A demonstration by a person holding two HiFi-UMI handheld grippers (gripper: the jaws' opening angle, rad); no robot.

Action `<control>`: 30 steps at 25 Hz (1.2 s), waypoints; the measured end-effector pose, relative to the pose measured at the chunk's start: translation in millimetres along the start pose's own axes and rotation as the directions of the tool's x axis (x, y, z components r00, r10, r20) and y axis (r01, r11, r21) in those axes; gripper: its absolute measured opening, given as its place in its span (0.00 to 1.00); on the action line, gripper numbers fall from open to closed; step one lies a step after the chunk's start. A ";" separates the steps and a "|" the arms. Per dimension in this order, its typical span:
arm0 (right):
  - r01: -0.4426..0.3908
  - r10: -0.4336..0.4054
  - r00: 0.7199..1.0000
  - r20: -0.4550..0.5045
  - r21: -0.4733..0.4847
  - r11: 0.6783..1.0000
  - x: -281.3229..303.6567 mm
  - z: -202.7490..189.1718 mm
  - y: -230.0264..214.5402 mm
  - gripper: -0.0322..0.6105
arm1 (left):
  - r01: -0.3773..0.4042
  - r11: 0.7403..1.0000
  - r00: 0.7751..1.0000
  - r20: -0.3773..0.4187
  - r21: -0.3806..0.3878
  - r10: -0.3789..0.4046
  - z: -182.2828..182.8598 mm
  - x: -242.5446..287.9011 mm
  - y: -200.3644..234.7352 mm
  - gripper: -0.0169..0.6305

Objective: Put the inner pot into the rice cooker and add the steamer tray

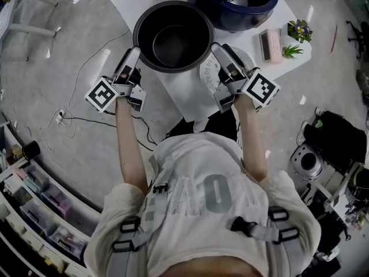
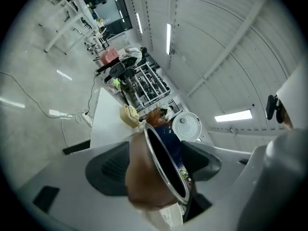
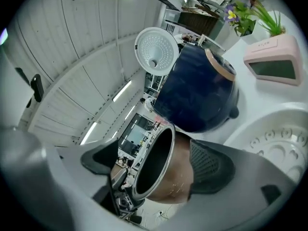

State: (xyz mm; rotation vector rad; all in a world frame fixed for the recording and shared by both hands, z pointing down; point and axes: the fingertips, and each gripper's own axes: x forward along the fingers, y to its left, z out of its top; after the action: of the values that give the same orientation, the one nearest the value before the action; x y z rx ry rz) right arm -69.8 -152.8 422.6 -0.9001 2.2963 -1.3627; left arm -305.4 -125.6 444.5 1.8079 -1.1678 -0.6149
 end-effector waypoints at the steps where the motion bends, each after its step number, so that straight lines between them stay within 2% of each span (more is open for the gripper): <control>1: -0.002 0.002 1.000 -0.007 0.002 1.000 3.2 -3.5 -1.5 0.79 | 0.001 1.000 1.000 -0.010 -0.004 -0.001 -3.1 1.6 1.9 0.53; 8: -0.030 0.031 0.998 -0.049 0.029 0.999 21.8 -22.2 -3.0 0.79 | 0.010 0.999 1.000 -0.028 -0.036 -0.011 -9.9 10.0 5.9 0.52; 12: -0.044 0.045 0.998 -0.053 0.021 0.999 23.6 -22.8 2.7 0.76 | 0.011 0.999 1.000 -0.021 -0.041 -0.012 -8.9 11.0 2.4 0.40; 13: -0.042 0.042 0.998 -0.052 0.016 0.999 23.4 -22.5 3.2 0.72 | 0.006 0.999 1.000 -0.020 -0.036 -0.007 -8.7 10.4 2.2 0.36; 16: -0.006 0.007 0.999 -0.053 0.024 1.000 20.5 -22.8 -7.4 0.45 | -0.017 1.000 1.000 -0.022 -0.008 0.017 -7.5 8.3 4.2 0.24; 18: 0.028 -0.023 0.998 -0.054 0.083 0.996 16.0 -23.6 -20.8 0.30 | -0.026 1.000 0.999 -0.022 -0.007 0.026 -7.5 8.9 6.0 0.17; 20: 0.058 -0.050 0.997 -0.059 0.136 0.989 12.2 -25.3 -31.1 0.14 | -0.025 1.000 0.999 -0.023 -0.001 0.025 -7.4 9.6 7.3 0.14; 24: 0.077 -0.067 0.996 -0.064 0.171 0.982 11.3 -27.4 -35.4 0.11 | -0.037 0.999 0.999 -0.034 0.018 0.038 -8.5 8.2 7.7 0.14; 30: 0.083 -0.072 0.993 -0.094 0.111 0.990 11.3 -26.7 -24.8 0.10 | -0.078 0.995 0.996 -0.042 0.062 0.080 -6.3 2.8 2.7 0.13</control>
State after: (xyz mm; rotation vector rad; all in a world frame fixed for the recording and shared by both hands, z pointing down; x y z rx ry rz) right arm -84.5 -151.1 457.8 -0.9176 2.2425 -1.5812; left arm -300.7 -126.0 450.1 1.8074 -1.2335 -0.4966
